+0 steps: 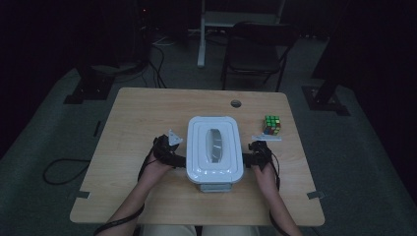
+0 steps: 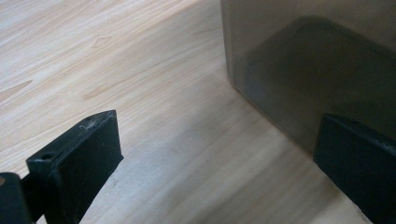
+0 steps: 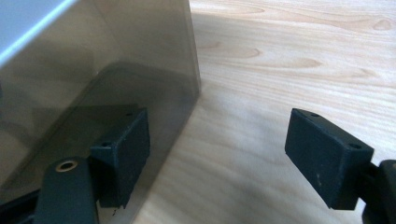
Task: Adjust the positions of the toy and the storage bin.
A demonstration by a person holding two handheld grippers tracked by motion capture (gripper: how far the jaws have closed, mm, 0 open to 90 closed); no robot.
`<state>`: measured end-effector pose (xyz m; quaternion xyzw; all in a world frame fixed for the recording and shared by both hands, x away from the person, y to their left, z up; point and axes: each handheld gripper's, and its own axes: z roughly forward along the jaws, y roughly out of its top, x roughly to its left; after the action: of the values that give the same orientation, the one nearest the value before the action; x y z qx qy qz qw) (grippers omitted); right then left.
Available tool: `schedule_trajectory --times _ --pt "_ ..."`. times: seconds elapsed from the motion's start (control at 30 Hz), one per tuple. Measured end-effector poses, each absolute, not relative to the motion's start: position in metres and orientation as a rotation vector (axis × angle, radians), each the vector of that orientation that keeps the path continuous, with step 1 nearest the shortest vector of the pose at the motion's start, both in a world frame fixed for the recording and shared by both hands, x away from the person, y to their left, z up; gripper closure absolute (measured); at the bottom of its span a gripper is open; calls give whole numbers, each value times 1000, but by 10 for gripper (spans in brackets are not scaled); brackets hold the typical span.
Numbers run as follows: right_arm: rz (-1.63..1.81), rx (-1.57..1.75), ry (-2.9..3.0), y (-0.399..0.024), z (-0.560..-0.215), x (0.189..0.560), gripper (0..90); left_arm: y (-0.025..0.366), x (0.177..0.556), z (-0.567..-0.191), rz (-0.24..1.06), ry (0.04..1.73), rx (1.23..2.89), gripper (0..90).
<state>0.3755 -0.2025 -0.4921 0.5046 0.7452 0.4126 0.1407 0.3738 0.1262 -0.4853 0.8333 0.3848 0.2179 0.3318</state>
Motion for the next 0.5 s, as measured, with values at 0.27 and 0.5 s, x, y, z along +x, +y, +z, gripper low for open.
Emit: schedule_trajectory --times 0.27,0.5 --pt "1151 1484 2161 -209 -488 355 222 120 357 -485 566 990 2186 16" --pt "1162 1500 2135 -214 -490 338 222 117 347 -488 533 964 2195 16"
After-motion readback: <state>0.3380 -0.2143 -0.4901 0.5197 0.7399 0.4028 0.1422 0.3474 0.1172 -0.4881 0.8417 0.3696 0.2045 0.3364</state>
